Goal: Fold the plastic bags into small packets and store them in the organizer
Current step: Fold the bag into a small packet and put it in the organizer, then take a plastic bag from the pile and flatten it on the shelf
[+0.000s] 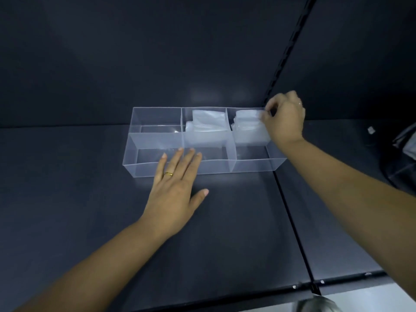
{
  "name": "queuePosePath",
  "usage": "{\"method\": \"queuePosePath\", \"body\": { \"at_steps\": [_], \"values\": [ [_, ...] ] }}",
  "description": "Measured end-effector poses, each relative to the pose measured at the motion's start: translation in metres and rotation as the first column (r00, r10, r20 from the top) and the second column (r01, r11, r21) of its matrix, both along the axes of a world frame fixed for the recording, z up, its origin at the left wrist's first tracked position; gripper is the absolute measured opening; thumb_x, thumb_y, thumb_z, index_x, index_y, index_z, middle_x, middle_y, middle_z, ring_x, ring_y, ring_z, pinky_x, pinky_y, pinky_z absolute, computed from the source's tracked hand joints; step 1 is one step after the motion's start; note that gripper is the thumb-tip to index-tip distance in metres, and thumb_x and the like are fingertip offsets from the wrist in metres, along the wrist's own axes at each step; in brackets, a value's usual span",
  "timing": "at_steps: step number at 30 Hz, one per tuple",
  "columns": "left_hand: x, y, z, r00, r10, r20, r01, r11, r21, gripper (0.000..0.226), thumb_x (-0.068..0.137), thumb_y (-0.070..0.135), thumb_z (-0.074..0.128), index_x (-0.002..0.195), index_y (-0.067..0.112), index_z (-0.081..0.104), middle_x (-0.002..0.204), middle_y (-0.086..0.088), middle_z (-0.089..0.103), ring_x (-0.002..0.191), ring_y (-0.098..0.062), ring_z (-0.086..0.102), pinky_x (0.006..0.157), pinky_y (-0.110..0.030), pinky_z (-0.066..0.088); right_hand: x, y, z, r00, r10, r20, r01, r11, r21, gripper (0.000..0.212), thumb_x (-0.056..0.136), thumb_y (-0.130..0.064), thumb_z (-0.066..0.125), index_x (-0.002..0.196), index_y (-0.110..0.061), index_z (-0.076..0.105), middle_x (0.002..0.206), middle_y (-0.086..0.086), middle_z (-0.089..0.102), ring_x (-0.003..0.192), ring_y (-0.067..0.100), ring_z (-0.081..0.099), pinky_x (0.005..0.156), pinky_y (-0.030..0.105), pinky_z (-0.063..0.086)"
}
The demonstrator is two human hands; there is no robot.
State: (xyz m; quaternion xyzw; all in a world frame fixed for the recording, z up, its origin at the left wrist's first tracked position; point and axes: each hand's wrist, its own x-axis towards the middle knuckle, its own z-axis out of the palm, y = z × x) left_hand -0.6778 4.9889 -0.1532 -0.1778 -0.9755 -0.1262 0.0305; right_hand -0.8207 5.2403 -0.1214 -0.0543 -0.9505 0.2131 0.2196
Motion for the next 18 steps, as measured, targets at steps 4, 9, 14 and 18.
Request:
{"method": "queuePosePath", "body": {
  "at_steps": [4,9,14,18],
  "values": [
    [0.005,0.000,-0.001,1.000,-0.003,-0.004,0.003,0.999,-0.033,0.072,0.094,0.050,0.034,0.151,0.019,0.003,0.161,0.000,0.004,0.147,-0.017,-0.012,0.116,-0.036,-0.019,0.018,-0.008,-0.006,0.906,0.349,0.239,-0.408,0.873,0.269,0.039,0.098,-0.048,0.037,0.107,-0.024,0.067,0.108,0.004,0.066,0.106,0.026,0.056,0.099,0.036,0.027],
    [0.027,0.004,-0.006,1.000,-0.023,-0.020,0.022,0.999,-0.045,0.070,0.094,0.049,0.038,0.151,0.014,0.021,0.160,-0.007,0.010,0.148,-0.026,0.000,0.118,-0.044,-0.005,0.018,-0.009,-0.005,0.801,0.302,0.516,-0.462,0.860,0.215,0.085,0.082,-0.073,0.002,0.095,-0.020,0.068,0.101,-0.001,0.066,0.110,0.018,0.056,0.116,0.036,0.007],
    [0.074,-0.002,-0.021,1.000,-0.019,0.025,0.020,0.999,-0.051,0.069,0.093,0.052,0.029,0.149,0.012,0.030,0.157,-0.008,0.023,0.147,-0.026,0.012,0.116,-0.047,0.006,0.057,-0.012,0.015,0.868,0.373,0.327,-0.437,0.888,0.145,0.053,0.098,-0.054,0.031,0.129,-0.022,0.059,0.143,0.003,0.046,0.136,0.021,0.033,0.118,0.038,0.003],
    [0.116,-0.011,-0.030,0.995,0.001,0.097,0.010,0.994,-0.107,0.070,0.092,0.055,0.027,0.145,0.011,0.038,0.154,-0.009,0.031,0.144,-0.028,0.023,0.117,-0.050,0.016,0.153,-0.030,0.034,0.769,0.635,0.069,-0.639,0.767,0.057,0.043,0.096,-0.043,0.042,0.108,-0.010,0.068,0.117,0.008,0.059,0.110,0.027,0.053,0.098,0.036,0.033]
  ]
}}
